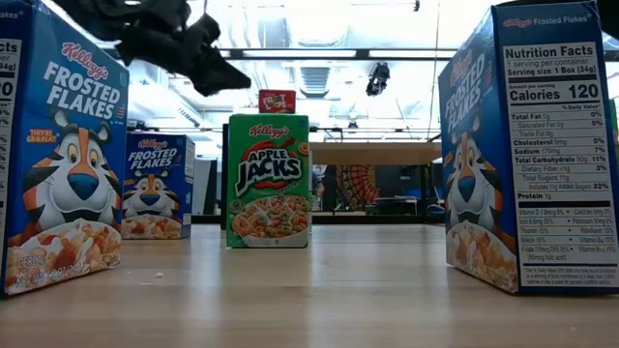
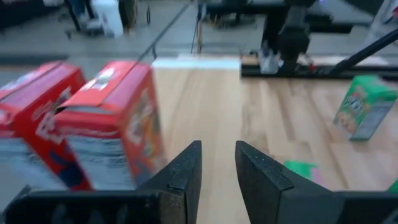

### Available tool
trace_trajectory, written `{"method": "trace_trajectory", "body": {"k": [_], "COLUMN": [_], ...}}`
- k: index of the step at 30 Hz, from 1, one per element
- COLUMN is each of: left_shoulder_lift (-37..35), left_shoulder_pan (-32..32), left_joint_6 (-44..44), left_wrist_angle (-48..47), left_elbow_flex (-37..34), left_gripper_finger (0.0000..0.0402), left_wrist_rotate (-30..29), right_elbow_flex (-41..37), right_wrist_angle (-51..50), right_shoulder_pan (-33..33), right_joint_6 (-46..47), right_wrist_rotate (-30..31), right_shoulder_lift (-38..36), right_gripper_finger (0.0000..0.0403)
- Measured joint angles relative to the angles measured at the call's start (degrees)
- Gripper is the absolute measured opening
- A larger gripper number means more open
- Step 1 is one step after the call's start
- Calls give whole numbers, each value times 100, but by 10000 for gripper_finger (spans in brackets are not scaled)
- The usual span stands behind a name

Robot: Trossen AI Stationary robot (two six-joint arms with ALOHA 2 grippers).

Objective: Stack cereal on shelf
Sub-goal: Put the top red cereal box on the shelf, then put the bottom left green cereal box on the shelf

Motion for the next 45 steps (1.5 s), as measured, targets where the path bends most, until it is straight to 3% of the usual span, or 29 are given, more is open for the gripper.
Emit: {"method": "trace_trajectory", "body": {"k": [5,18,32,45], "left_shoulder_lift": [-545,-1052,-1052,-1052], "left_shoulder_pan": [-237,-336,-599,-1208], "left_joint_6": [-229,-508,-1088,-1243], "left_wrist_angle": [769,1107,1157,1251], "left_elbow_flex": [-634,-1322,-1411,-1411], "left_gripper_finger": [80,80,80,80], "left_wrist_rotate": [1,3,3,3], "right_elbow_flex": [201,1073,3216,4287], "right_wrist_angle": [-5,-442,-5386,-7725], "right_shoulder_pan": [0,0,209,1180], "right_joint_6": [553,2373,3957,4741], "right_wrist_rotate": [260,342,344,333], "right_shoulder_lift": [501,2259,3318,4302], "right_gripper_finger": [9,9,9,9]}}
